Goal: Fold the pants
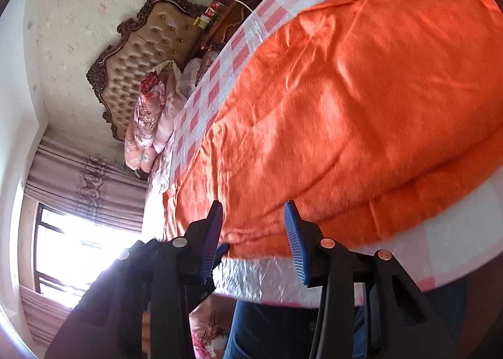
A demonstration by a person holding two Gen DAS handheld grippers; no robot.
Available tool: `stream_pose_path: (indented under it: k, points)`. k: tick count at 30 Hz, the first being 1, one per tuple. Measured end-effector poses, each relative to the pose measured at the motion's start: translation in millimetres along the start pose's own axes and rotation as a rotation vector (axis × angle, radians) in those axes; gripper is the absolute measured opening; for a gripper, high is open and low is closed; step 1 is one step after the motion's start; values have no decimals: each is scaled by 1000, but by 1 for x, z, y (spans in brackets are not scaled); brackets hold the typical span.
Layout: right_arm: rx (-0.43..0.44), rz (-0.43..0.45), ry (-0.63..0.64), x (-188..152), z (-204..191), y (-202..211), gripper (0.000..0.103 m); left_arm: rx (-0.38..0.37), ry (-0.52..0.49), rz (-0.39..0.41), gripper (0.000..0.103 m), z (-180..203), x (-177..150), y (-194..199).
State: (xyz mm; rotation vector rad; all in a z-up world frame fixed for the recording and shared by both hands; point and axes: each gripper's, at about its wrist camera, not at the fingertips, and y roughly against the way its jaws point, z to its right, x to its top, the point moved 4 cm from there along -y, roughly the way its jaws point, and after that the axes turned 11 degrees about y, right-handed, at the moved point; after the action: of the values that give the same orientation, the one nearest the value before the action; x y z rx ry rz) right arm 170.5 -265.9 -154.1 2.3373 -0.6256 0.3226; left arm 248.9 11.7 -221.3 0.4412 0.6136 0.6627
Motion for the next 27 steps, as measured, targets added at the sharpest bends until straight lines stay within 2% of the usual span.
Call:
stream_pose_path:
  k: [5,10,14,20,27]
  points:
    - [19,-16,-42,-9,5,2,43,27,-9,5,5,4,7,-6]
    - [80,-44,-95,-14,4,-3,44,14,-56,22,3,16,5,-2]
    - [129,-59,-144,-17,-3,-14,61,-5,-78,25,3,26,1,4]
    - [138,-68,-158,-14,-11,-31,61,-24,-87,20,3,33,-3,11]
    - [120,-55,-206,-17,-1,-43,61,-43,-94,17,3,36,-8,18]
